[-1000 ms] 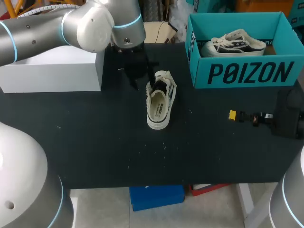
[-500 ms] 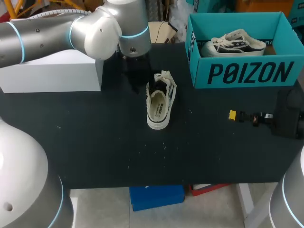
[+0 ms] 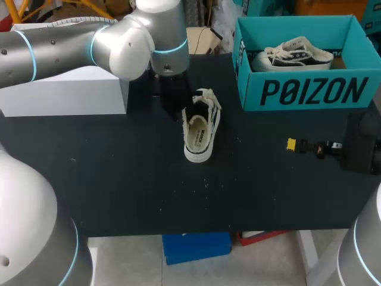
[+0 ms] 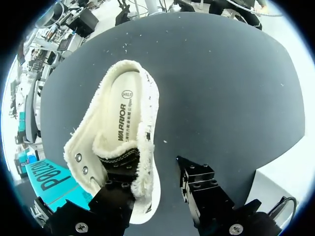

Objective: Take the shoe out of the shoebox, open the shoe tongue, remove and reinsert the insole, then place the shoe into the shoebox

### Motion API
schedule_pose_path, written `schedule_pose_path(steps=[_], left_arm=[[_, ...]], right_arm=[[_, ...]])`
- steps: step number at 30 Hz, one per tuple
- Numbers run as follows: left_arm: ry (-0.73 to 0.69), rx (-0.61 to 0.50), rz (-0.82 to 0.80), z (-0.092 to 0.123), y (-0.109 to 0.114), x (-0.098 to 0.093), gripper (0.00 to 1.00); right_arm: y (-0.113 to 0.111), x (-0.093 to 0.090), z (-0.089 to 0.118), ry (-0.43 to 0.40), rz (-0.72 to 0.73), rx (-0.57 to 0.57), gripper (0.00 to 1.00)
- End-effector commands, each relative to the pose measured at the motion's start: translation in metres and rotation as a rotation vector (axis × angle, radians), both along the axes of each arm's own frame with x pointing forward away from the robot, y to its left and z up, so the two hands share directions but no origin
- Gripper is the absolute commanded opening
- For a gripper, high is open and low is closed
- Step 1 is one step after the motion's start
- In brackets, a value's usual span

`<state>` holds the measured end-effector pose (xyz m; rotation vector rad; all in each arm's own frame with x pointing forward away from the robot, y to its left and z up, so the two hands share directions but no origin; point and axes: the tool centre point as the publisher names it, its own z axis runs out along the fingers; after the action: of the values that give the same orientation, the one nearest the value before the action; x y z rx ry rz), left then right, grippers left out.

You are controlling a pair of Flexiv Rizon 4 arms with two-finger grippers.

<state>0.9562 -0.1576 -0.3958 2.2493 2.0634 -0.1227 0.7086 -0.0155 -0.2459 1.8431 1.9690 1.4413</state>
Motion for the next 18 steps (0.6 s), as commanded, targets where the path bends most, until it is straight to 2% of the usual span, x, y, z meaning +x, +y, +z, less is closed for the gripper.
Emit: schedule_pose_path(steps=[1, 5, 7, 9, 11, 14, 18], left_arm=[[-0.007, 0.007, -0.001, -0.011, -0.008, 0.008, 0.38], [-0.021, 0.019, -0.012, -0.014, -0.012, 0.013, 0.36], [-0.031, 0.022, -0.025, -0.014, -0.014, 0.013, 0.22], [-0.034, 0.023, -0.031, -0.015, -0.017, 0.013, 0.18], [-0.036, 0.023, -0.034, -0.015, -0.018, 0.013, 0.00], [-0.037, 0.020, -0.037, -0.015, -0.020, 0.013, 0.00], [-0.041, 0.014, -0.035, -0.003, -0.019, 0.010, 0.00]], right_arm=[[-0.001, -0.001, 0.000, -0.001, 0.001, 0.002, 1.00], [-0.001, -0.001, 0.000, -0.001, 0.001, 0.002, 1.00], [-0.001, -0.001, 0.000, -0.001, 0.001, 0.002, 1.00], [-0.001, -0.001, 0.000, -0.001, 0.001, 0.002, 1.00], [-0.001, -0.001, 0.000, -0.001, 0.001, 0.002, 1.00], [-0.001, -0.001, 0.000, -0.001, 0.001, 0.002, 1.00], [-0.001, -0.001, 0.000, -0.001, 0.001, 0.002, 1.00]])
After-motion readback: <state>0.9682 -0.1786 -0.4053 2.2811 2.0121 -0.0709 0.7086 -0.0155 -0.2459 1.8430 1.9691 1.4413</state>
